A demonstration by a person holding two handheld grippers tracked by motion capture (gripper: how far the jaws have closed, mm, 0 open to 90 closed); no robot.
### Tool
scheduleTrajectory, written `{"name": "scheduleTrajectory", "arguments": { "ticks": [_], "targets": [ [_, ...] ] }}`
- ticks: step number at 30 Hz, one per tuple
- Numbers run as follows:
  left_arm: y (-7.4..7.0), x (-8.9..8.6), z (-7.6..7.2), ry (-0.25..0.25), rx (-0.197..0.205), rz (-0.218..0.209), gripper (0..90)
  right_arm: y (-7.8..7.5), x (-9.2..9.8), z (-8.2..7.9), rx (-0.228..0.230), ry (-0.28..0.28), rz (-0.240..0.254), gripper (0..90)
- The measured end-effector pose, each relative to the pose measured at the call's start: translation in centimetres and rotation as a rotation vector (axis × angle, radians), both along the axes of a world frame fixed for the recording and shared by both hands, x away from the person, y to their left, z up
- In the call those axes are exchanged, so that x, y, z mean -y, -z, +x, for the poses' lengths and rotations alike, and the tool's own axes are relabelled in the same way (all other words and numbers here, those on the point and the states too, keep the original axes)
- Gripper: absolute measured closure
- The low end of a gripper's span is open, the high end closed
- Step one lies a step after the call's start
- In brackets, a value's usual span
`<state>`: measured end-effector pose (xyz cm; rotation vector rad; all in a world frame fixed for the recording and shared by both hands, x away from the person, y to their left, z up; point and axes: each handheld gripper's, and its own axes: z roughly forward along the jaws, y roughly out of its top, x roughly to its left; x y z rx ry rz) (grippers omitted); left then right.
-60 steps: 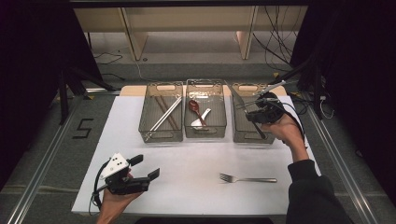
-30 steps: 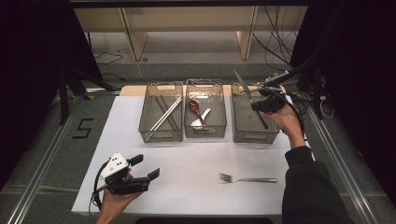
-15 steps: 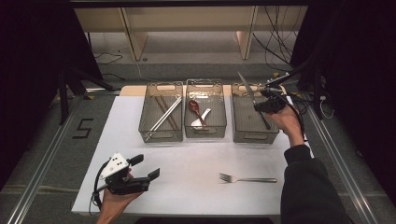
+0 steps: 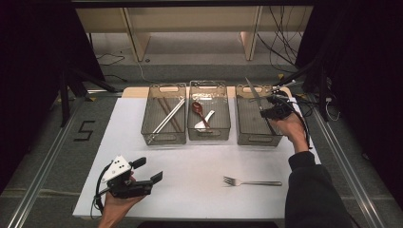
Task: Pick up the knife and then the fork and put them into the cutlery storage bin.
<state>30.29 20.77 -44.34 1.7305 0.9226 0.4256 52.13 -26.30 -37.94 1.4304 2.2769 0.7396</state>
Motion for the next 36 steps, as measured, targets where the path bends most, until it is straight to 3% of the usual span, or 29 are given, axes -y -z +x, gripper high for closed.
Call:
{"name": "scheduleTrajectory", "arguments": {
  "ticks": [14, 18, 26, 36],
  "targets": [
    [0.0, -0.1, 0.0, -0.001, -0.002, -0.001, 16.0, 1.5, 0.2, 0.1, -0.036, 0.034, -0.016, 79.8],
    [0.0, 0.0, 0.0, 0.001, -0.001, 0.0, 16.0, 1.3, 0.2, 0.1, -0.041, 0.045, 0.0, 68.6],
    [0.0, 0.0, 0.0, 0.001, 0.0, 0.001, 16.0, -0.4, -0.8, -1.4, -0.001, -0.056, 0.039, 50.2],
    [0.0, 0.0, 0.0, 0.001, -0.001, 0.003, 15.9, -2.1, -2.7, -5.0, 0.032, -0.218, 0.062, 39.4]
  ]
}}
